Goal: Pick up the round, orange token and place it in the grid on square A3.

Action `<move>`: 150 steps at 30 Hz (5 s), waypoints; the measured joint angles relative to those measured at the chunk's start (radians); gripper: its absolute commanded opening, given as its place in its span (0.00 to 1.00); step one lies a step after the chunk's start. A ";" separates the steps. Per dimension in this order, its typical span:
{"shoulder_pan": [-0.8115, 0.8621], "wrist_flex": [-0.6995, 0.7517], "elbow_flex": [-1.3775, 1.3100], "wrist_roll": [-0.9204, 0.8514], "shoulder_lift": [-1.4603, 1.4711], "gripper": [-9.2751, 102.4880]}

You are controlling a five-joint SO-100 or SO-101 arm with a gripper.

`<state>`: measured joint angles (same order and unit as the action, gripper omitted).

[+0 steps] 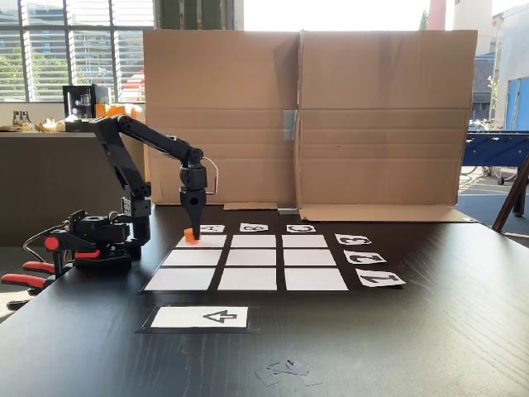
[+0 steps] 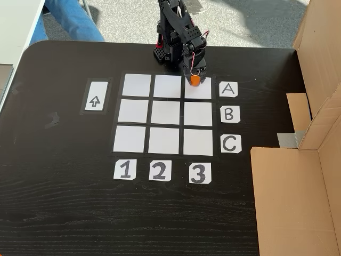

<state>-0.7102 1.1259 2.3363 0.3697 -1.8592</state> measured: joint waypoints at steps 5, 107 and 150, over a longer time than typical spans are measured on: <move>-0.017 -0.031 -0.025 0.029 0.034 0.07; 2.315 -0.324 0.693 1.091 -1.463 0.08; 2.338 -0.354 0.701 1.100 -1.460 0.08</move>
<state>1.6276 0.7716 3.0373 1.4696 -3.3195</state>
